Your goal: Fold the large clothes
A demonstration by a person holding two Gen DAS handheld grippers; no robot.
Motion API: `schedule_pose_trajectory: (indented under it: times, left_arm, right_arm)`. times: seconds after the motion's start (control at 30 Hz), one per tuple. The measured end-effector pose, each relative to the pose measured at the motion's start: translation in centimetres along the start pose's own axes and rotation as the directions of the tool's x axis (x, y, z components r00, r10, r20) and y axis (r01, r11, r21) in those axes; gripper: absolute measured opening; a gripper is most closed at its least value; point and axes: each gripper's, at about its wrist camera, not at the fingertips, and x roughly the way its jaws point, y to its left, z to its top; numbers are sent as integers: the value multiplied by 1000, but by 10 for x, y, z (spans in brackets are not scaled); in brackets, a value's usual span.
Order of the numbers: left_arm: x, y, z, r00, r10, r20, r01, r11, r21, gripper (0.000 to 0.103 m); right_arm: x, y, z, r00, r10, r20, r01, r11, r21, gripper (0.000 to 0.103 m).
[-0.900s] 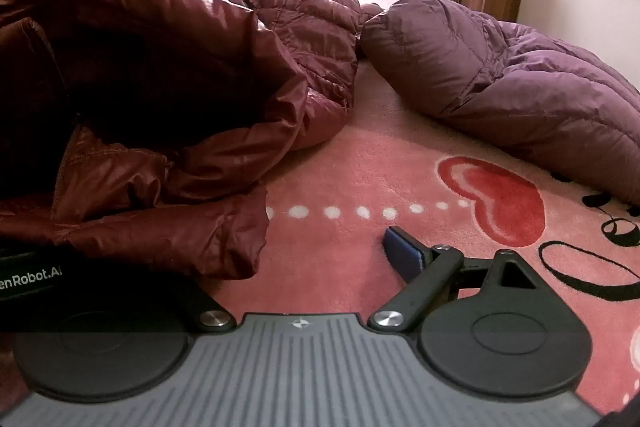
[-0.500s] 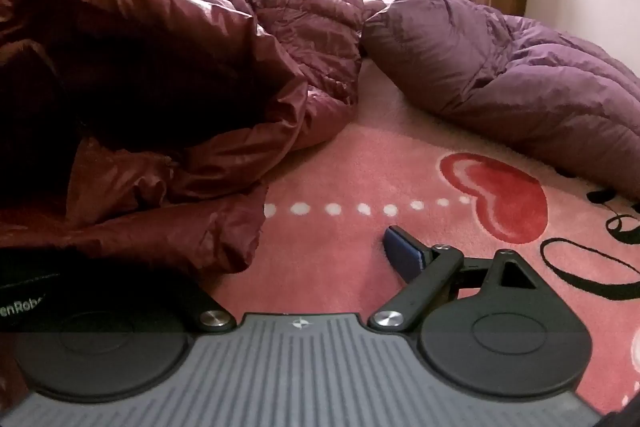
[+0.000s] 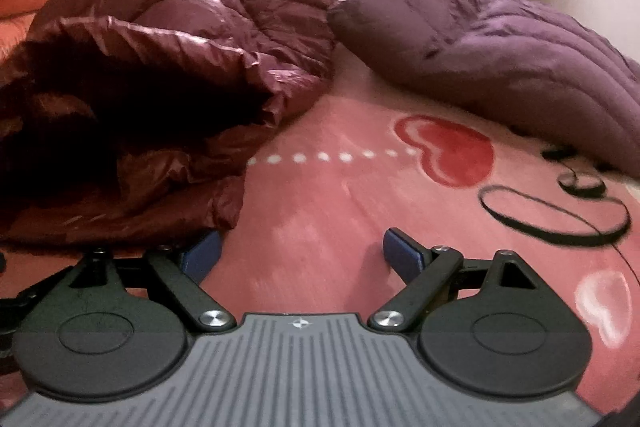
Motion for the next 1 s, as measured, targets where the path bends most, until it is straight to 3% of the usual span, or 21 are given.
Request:
schedule_pose_trajectory:
  times: [0.23,0.3,0.5,0.8,1.0]
  left_arm:
    - [-49,3,14,1000,-3,24,3,1000,12,102]
    - [-57,0,3,999,7,52,-8,1000,15,102]
    - [-84,10,10,989,51,141,-53,998,16,102]
    - [-126,40,31,962,95,255,-92,996,-22,102]
    - [-144,46,36,947,147,285,-151,989,-9,102]
  right_arm:
    - [-47,-9,-9,999,7,31,-8,1000,12,103]
    - [-61,-11,-11,998,12,55,-13,1000,15,103]
    - [-110,-14,-8,990,30,141,-38,998,57,103]
    - [-178,8,2,953,63,296,-60,998,-21,103]
    - [-206,27,13,931,126,342,-106,991,-77,103]
